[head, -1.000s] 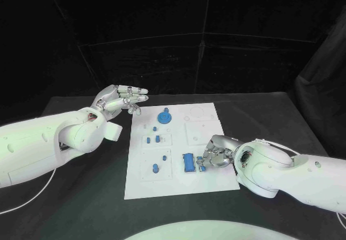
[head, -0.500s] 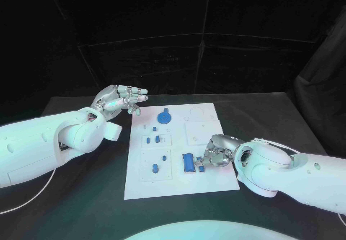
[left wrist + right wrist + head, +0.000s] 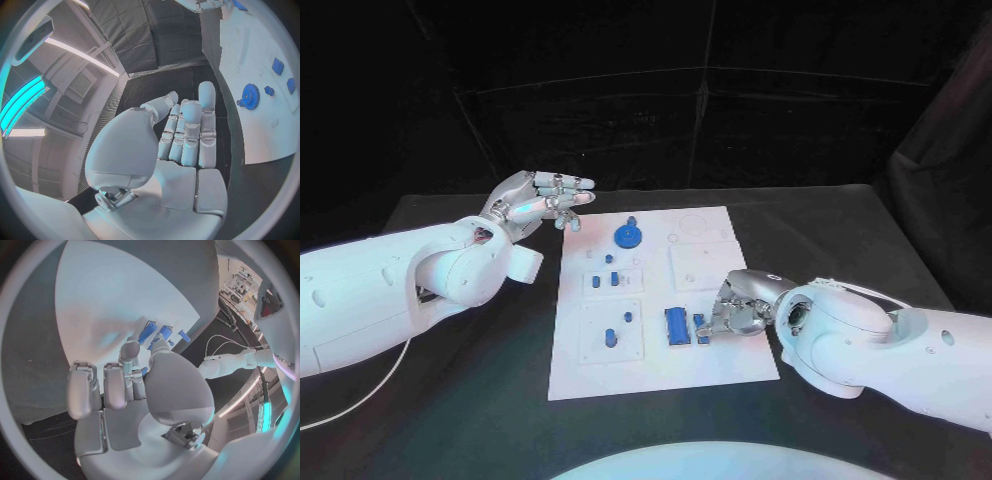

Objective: Assemble the parts on the task board

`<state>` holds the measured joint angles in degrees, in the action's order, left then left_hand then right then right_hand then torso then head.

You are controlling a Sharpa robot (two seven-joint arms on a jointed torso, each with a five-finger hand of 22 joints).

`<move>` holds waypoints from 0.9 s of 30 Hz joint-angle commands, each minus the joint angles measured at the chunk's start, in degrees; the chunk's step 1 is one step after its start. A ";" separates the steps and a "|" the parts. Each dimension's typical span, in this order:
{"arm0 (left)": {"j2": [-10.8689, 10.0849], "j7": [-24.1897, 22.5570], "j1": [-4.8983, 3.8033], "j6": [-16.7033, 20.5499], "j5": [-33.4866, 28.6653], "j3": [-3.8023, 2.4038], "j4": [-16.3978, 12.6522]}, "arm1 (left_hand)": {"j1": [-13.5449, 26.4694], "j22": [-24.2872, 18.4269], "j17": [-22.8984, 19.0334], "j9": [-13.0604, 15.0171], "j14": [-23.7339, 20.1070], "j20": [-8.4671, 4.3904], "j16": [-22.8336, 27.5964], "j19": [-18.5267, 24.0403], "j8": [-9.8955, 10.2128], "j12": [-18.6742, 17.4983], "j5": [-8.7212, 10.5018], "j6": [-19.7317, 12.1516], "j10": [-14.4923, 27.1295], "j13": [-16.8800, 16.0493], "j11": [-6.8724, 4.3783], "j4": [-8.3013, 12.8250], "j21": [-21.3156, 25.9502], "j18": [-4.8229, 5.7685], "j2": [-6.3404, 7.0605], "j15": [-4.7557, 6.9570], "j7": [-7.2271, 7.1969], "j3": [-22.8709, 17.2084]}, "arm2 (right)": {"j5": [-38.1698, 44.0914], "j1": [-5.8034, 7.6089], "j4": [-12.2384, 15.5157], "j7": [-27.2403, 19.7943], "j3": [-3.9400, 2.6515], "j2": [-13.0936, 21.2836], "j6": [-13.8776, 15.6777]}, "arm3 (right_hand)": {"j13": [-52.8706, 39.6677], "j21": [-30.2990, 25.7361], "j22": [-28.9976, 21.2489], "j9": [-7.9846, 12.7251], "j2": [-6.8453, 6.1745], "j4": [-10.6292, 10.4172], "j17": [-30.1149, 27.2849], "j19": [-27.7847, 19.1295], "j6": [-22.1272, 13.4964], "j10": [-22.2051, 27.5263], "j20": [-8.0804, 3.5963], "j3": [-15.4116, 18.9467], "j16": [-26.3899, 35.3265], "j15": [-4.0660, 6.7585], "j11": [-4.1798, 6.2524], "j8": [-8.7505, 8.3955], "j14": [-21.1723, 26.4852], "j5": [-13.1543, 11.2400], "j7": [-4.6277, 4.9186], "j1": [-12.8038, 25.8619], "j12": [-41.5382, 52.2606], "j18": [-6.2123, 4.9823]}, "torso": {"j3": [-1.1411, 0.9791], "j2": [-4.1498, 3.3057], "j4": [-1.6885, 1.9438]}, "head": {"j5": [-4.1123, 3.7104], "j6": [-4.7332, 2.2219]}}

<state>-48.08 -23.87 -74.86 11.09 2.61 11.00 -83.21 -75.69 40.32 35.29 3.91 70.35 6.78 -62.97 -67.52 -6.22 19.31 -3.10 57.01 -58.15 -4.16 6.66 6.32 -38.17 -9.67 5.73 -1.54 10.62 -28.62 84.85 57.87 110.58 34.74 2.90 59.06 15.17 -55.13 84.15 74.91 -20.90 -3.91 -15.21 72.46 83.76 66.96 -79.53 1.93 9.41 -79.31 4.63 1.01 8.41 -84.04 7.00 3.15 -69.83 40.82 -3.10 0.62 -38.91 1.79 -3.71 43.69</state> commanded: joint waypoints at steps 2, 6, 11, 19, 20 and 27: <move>-0.04 -0.18 -0.08 -0.57 -0.17 -0.04 -0.01 | -0.19 -0.05 -0.05 -0.05 -0.42 0.18 0.24 0.19 -0.38 0.35 0.11 -0.08 0.42 0.05 0.01 0.04 0.24 -0.85 -0.35 0.11 0.31 0.26 | -1.72 0.05 0.91 -1.27 -0.01 0.74 -1.97 | -0.08 -0.25 6.89 -0.11 -0.18 -0.22 -0.04 -0.08 -0.12 0.43 0.24 0.60 0.34 -0.21 -0.19 -0.33 -2.79 -0.77 0.31 -0.45 -0.25 0.79 | -0.03 0.04 -0.16 | 0.10 -0.12; 0.05 -0.17 -0.07 -0.62 -0.17 -0.04 0.05 | -0.19 -0.05 -0.05 -0.05 -0.42 0.18 0.24 0.19 -0.38 0.35 0.11 -0.08 0.42 0.05 0.01 0.04 0.24 -0.85 -0.35 0.11 0.31 0.26 | -2.19 0.06 1.01 -1.45 -0.01 1.31 -2.55 | -0.12 -0.25 6.91 -0.14 -0.17 -0.32 -0.03 -0.07 -0.12 0.42 0.24 0.73 0.35 -0.22 -0.20 -0.34 -2.80 -1.03 0.31 -0.41 -0.22 0.80 | 0.06 0.03 0.02 | -0.16 -0.29; 0.12 -0.16 -0.07 -0.63 -0.17 -0.03 0.12 | -0.19 -0.05 -0.05 -0.05 -0.42 0.18 0.24 0.19 -0.38 0.35 0.11 -0.08 0.42 0.05 0.01 0.04 0.24 -0.85 -0.35 0.11 0.31 0.26 | -2.35 0.06 0.38 -1.52 -0.01 1.47 -3.29 | -0.13 -0.24 6.92 -0.15 -0.15 -0.36 -0.04 -0.06 -0.12 0.42 0.25 0.77 0.36 -0.22 -0.20 -0.34 -2.79 -1.13 0.31 -0.41 -0.23 0.80 | 0.09 0.04 0.08 | -0.18 -0.29; 0.16 -0.17 -0.06 -0.66 -0.17 -0.02 0.08 | -0.19 -0.05 -0.05 -0.05 -0.42 0.18 0.24 0.19 -0.38 0.35 0.11 -0.08 0.42 0.05 0.01 0.04 0.24 -0.85 -0.35 0.11 0.31 0.26 | -2.23 0.06 -1.43 -1.57 -0.01 0.13 -4.40 | -0.37 -0.22 6.97 -0.29 0.57 -0.18 0.06 -0.03 -0.09 0.37 0.25 0.71 0.32 -0.22 -0.18 -0.35 -2.82 -1.28 0.29 -1.28 -0.04 0.81 | 0.07 -0.05 0.09 | -0.03 -0.20; 0.16 -0.17 -0.06 -0.66 -0.17 -0.02 0.07 | -0.19 -0.05 -0.05 -0.05 -0.42 0.18 0.24 0.19 -0.38 0.35 0.11 -0.08 0.42 0.05 0.01 0.04 0.24 -0.85 -0.35 0.11 0.31 0.26 | -2.01 0.06 -1.77 -1.57 -0.01 -0.25 -4.58 | -0.38 -0.23 6.97 -0.32 0.71 -0.05 0.04 -0.03 -0.10 0.37 0.25 0.71 0.34 -0.22 -0.18 -0.36 -2.82 -1.26 0.30 -1.56 -0.06 0.81 | 0.06 -0.06 0.10 | -0.02 -0.18; 0.07 -0.15 -0.06 -0.64 -0.17 -0.02 -0.01 | -0.19 -0.05 -0.05 -0.05 -0.42 0.18 0.24 0.19 -0.38 0.35 0.11 -0.08 0.42 0.05 0.01 0.04 0.24 -0.85 -0.35 0.11 0.31 0.26 | -1.13 0.05 -2.74 -1.67 -0.01 -1.79 -4.26 | -0.56 -0.24 7.00 -0.50 1.41 0.83 0.09 -0.02 -0.11 0.39 0.25 0.73 0.34 -0.21 -0.17 -0.40 -2.83 -1.19 0.32 -3.26 -0.03 0.81 | 0.07 -0.03 0.09 | 0.13 0.09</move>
<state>-48.00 -23.84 -74.84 11.04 2.61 11.03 -83.12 -75.69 40.33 35.30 3.91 70.35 6.78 -62.97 -67.52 -6.22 19.31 -3.10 57.01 -58.15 -4.17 6.66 6.32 -38.17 -9.67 5.73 -1.54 10.62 -28.62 83.07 57.92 107.84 33.55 2.83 57.25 11.50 -55.59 84.15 74.91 -21.52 -2.56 -14.65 72.47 83.76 67.03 -79.32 1.93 10.12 -79.31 4.62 0.81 8.20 -84.04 6.02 3.19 -72.68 40.74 -3.10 0.70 -38.95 1.87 -3.60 43.73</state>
